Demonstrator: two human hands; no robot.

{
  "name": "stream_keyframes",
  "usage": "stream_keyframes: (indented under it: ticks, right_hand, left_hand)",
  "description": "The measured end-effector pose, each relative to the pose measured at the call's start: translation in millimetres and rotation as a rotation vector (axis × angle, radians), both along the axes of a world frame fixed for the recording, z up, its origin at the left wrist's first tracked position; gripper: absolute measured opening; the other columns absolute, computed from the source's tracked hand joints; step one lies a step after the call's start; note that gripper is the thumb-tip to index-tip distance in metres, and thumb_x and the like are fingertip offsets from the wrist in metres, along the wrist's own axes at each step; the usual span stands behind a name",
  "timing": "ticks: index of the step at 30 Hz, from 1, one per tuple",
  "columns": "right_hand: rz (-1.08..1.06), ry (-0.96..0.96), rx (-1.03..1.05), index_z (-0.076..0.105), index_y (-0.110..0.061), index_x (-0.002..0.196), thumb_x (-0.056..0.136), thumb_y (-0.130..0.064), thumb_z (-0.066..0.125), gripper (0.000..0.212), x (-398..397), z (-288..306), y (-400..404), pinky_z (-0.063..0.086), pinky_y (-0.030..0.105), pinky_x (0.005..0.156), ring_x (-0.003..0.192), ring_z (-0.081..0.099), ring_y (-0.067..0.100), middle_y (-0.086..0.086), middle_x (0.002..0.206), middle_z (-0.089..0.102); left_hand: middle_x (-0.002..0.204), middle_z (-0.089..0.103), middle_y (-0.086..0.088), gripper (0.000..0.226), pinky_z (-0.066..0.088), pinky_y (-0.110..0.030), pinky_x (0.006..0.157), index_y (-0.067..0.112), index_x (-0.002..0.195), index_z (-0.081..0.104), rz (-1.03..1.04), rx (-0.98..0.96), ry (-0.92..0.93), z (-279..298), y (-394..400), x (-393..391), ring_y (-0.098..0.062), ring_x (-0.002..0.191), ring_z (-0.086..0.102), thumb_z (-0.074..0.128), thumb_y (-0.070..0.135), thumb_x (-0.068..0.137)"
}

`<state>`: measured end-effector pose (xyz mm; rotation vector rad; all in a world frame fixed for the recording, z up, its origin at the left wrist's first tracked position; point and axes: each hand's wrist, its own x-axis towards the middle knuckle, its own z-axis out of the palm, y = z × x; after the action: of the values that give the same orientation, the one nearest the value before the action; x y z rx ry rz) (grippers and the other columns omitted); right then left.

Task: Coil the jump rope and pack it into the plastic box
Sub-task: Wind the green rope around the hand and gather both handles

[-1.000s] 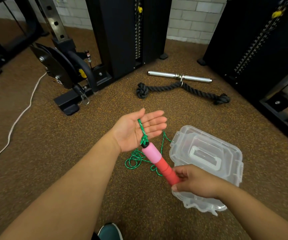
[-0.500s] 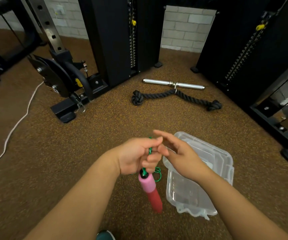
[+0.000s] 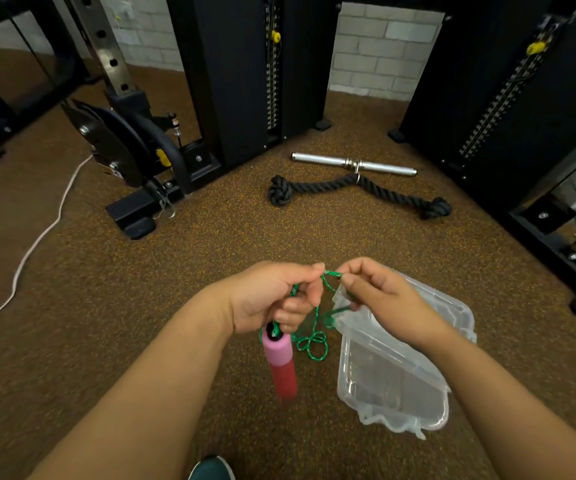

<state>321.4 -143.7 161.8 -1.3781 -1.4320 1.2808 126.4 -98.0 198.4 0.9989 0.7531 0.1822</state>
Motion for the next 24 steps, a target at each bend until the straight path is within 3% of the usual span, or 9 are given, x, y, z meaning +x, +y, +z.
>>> stream_keyframes:
  ticks: [3,5,7,12,18,21,24]
  right_hand:
    - [0.024,-0.184,-0.006,0.069,-0.031,0.093,0.095,-0.030,0.053,0.017,9.0,1.8,-4.0,0.050,0.035,0.068,0.070,0.054,0.019,0.010,0.077,0.059]
    - [0.063,-0.341,0.001,0.073,-0.032,0.095,0.095,-0.033,0.051,0.022,11.1,5.1,-7.9,0.046,0.030,0.073,0.076,0.059,0.013,0.006,0.084,0.068]
    - [0.080,-0.433,0.039,0.074,-0.031,0.094,0.094,-0.029,0.053,0.021,11.5,9.0,-8.2,0.046,0.020,0.076,0.080,0.061,0.001,-0.009,0.086,0.069]
    - [-0.182,-0.147,-0.050,0.074,-0.023,0.079,0.085,-0.010,0.067,0.016,8.3,7.6,-2.3,0.054,0.034,0.075,0.069,0.066,0.014,-0.002,0.072,0.070]
    - [-0.416,0.021,-0.013,0.065,-0.016,0.074,0.084,-0.015,0.067,0.011,-6.5,1.4,0.2,0.046,0.036,0.063,0.058,0.057,0.016,-0.006,0.056,0.062]
    - [-0.260,-0.266,0.037,0.064,-0.023,0.082,0.096,-0.027,0.050,0.020,-18.2,-12.0,-5.7,0.045,0.028,0.061,0.052,0.050,0.002,-0.010,0.057,0.054]
    - [0.066,-0.819,0.226,0.059,-0.019,0.103,0.098,-0.038,0.027,0.037,-26.7,-16.0,-15.2,0.047,0.033,0.071,0.085,0.060,0.016,0.000,0.090,0.062]
  left_hand:
    - [0.042,0.030,0.006,0.045,0.026,-0.023,0.044,0.017,0.055,0.048,0.106,0.012,-0.014,-1.2,6.2,-1.7,-0.007,0.035,0.026,0.041,0.034,0.096]
    - [0.042,0.029,0.006,0.043,0.026,-0.022,0.042,0.017,0.055,0.045,0.139,-0.004,-0.044,-0.8,9.4,-1.8,-0.006,0.034,0.026,0.043,0.036,0.093]
    - [0.042,0.029,0.007,0.044,0.025,-0.022,0.042,0.017,0.055,0.043,0.151,-0.017,-0.060,-0.5,10.9,-1.1,-0.006,0.033,0.026,0.040,0.035,0.095]
    - [0.041,0.028,0.007,0.048,0.023,-0.023,0.043,0.018,0.055,0.042,0.171,-0.015,-0.045,-1.2,11.7,-2.3,-0.006,0.034,0.025,0.035,0.034,0.099]
    - [0.041,0.029,0.007,0.047,0.024,-0.023,0.044,0.017,0.055,0.040,0.182,-0.027,-0.116,4.2,10.1,-0.2,-0.007,0.035,0.024,0.034,0.034,0.099]
    - [0.040,0.030,0.007,0.049,0.028,-0.022,0.043,0.016,0.054,0.045,0.204,-0.076,-0.213,7.1,9.6,4.1,-0.007,0.035,0.026,0.035,0.035,0.098]
    - [0.043,0.033,0.005,0.050,0.031,-0.023,0.046,0.014,0.061,0.056,0.307,-0.104,-0.271,8.4,10.6,6.3,-0.009,0.038,0.029,0.032,0.035,0.099]
